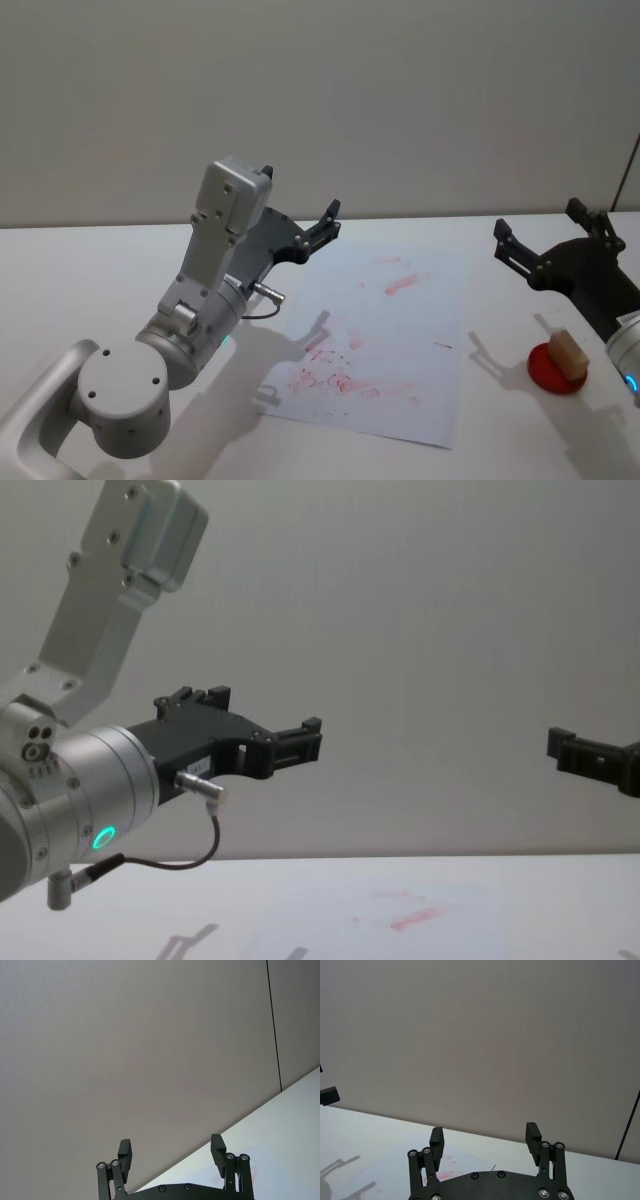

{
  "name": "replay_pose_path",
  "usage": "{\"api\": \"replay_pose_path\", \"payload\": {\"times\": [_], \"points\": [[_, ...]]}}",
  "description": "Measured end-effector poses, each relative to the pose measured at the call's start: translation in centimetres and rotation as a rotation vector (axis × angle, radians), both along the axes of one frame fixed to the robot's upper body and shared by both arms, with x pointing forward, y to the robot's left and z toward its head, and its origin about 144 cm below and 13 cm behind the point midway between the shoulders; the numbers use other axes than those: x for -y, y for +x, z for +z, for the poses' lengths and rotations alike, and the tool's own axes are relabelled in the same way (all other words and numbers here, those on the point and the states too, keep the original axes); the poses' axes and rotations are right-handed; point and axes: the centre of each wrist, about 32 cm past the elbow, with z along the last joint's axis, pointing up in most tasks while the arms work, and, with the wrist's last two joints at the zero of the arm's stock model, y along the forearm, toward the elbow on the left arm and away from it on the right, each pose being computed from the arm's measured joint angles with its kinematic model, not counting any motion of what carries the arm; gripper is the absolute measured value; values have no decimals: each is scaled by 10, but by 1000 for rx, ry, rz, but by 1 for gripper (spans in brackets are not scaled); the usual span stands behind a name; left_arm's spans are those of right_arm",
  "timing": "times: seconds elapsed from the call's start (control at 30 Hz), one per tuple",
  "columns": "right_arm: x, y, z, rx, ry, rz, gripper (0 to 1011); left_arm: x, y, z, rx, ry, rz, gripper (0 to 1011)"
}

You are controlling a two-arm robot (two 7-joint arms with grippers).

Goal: Use the one hand to pick up the stamp and affix it onto the A4 paper.

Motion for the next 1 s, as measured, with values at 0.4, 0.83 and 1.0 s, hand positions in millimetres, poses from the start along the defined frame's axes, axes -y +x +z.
{"api": "replay_pose_path", "payload": {"times": [0.4, 0.83, 1.0], "points": [[0, 0, 0, 0, 0, 0, 1001, 0, 0, 0, 0, 0, 0, 1001], [0, 0, 0, 0, 0, 0, 1001, 0, 0, 0, 0, 0, 0, 1001], [0, 0, 0, 0, 0, 0, 1001, 0, 0, 0, 0, 0, 0, 1001]]}}
